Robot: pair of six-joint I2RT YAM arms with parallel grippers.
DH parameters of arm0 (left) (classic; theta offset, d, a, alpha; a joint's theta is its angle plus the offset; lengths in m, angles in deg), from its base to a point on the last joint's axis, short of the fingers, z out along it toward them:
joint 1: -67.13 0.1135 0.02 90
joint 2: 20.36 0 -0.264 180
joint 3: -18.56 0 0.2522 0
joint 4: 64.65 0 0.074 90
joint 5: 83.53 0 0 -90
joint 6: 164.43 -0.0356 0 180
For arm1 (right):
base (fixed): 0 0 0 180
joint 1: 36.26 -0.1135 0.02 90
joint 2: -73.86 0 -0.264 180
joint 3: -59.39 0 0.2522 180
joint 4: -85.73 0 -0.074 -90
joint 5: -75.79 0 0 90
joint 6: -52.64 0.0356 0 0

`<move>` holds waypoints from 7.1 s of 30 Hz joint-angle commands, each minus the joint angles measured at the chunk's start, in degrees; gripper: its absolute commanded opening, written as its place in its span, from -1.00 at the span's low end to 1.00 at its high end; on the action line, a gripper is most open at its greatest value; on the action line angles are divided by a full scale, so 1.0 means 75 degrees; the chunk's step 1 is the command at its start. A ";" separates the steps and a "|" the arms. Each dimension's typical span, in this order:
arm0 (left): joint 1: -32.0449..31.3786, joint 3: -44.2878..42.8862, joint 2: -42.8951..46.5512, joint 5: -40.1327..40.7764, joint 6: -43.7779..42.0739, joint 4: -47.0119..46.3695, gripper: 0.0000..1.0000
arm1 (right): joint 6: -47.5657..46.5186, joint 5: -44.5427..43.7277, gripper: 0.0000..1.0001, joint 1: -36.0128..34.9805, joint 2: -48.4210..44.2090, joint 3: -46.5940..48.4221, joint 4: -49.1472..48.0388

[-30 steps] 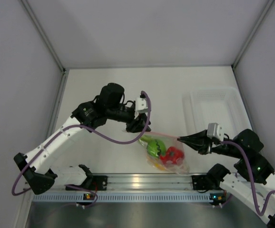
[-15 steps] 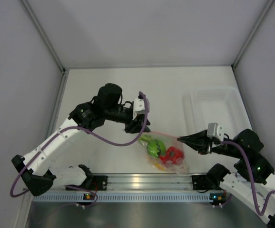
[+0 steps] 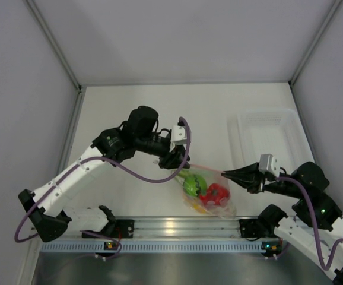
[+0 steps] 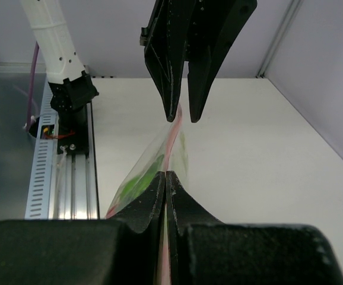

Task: Open the zip-top bag and remove the fake food
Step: Open the zipper of the food storage bag at the center of the board.

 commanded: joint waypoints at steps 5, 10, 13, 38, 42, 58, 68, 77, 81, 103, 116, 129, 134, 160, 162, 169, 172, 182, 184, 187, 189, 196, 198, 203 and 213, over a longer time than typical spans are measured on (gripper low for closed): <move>-0.0099 -0.0045 0.0083 0.0218 0.0088 -0.0102 -0.40 | 0.0069 0.0185 -1.00 0.0062 -0.0020 -0.0094 -0.0468; -0.0099 0.0130 0.0189 -0.0226 0.0146 -0.0102 -0.51 | 0.0712 0.0254 -1.00 0.0062 0.0237 -0.0445 -0.1660; -0.0111 0.0201 0.0014 -0.0660 0.0205 -0.0102 -0.51 | 0.0889 0.0349 -1.00 0.0050 0.0600 -0.0353 -0.1921; -0.0615 0.0107 -0.0046 -0.0228 0.0111 -0.0102 -1.00 | 0.0596 0.0923 -0.12 0.0038 0.1796 0.0011 -0.0857; -0.0615 0.0037 0.0001 -0.0274 0.0064 -0.0102 -1.00 | 0.0760 0.1379 0.09 0.0038 0.1925 -0.0012 -0.0842; 0.0498 -0.1276 0.0071 0.0650 -0.0030 0.0015 0.96 | -0.1451 0.0010 -1.00 -0.0395 0.4211 0.2694 0.0572; 0.0487 0.0552 0.1770 0.2558 0.1223 -0.0430 0.97 | -0.0835 -0.0436 -1.00 -0.1553 0.4445 0.0775 -0.0149; 0.0487 0.0915 0.2344 0.4354 0.1962 -0.0430 0.97 | -0.0248 -0.1115 -0.81 -0.1790 0.4152 -0.0364 -0.1921; 0.0487 0.1277 0.2427 0.4379 0.2103 -0.0430 0.97 | -0.0411 -0.1349 -0.85 -0.1825 0.3942 -0.0142 -0.1863; 0.0416 0.2029 0.2918 0.4131 0.2502 -0.0348 0.89 | 0.0971 -0.1958 -0.89 -0.2058 0.1539 -0.2871 -0.2942; 0.0416 0.2580 0.2814 0.3464 0.2619 -0.0266 0.83 | 0.0808 -0.4220 -1.00 -0.3711 0.1609 -0.3188 -0.2883; 0.0381 0.2579 0.2521 0.2034 0.2596 -0.0266 0.76 | -0.0376 -0.7549 -1.00 -0.6594 0.1727 -0.3751 -0.3808; -0.0320 0.2650 0.2602 0.2747 0.2700 -0.0266 0.74 | -0.0458 -0.7690 -1.00 -0.6688 0.1317 -0.3915 -0.3914; -0.3474 0.2603 0.0986 0.5960 0.4178 -0.1379 0.42 | -0.0494 -0.7702 -1.00 -0.6806 0.1410 -0.3844 -0.3832; -0.3474 0.2592 0.0939 0.5983 0.4131 -0.1368 0.38 | -0.0482 -0.7678 -1.00 -0.6806 0.1422 -0.3821 -0.3809; -0.3486 0.2626 0.0834 0.5655 0.4084 -0.1379 0.30 | -0.0482 -0.7702 -1.00 -0.6806 0.1410 -0.3809 -0.3808; -0.3486 0.2732 0.0880 0.5199 0.4049 -0.1473 0.28 | -0.0470 -0.7714 -1.00 -0.6806 0.1386 -0.3821 -0.3797; -0.3486 0.2908 0.0845 0.5514 0.4025 -0.1590 0.25 | -0.0412 -0.7679 -1.00 -0.6806 0.1316 -0.3821 -0.3750; -0.3474 0.2873 0.0857 0.5538 0.4025 -0.1590 0.24 | -0.0423 -0.7655 -1.00 -0.6806 0.1304 -0.3833 -0.3750; -0.3486 0.2791 0.1009 0.5538 0.4002 -0.1579 0.23 | -0.0412 -0.7643 -1.00 -0.6806 0.1363 -0.3809 -0.3738; -0.3486 0.2709 0.1091 0.5538 0.3967 -0.1590 0.22 | -0.0412 -0.7643 -1.00 -0.6806 0.1386 -0.3809 -0.3726; -0.3474 0.2767 0.1103 0.5538 0.3943 -0.1567 0.19 | -0.0400 -0.7655 -1.00 -0.6806 0.1351 -0.3809 -0.3726; -0.3474 0.2791 0.1126 0.5538 0.3955 -0.1590 0.19 | -0.0388 -0.7643 -1.00 -0.6806 0.1375 -0.3821 -0.3726; -0.3474 0.2814 0.1126 0.5936 0.3966 -0.1579 0.18 | -0.0388 -0.7632 -1.00 -0.6806 0.1375 -0.3821 -0.3726; -0.3474 0.2954 0.0962 0.5656 0.4002 -0.1754 0.14 | -0.0353 -0.7620 -1.00 -0.6794 0.1316 -0.3797 -0.3691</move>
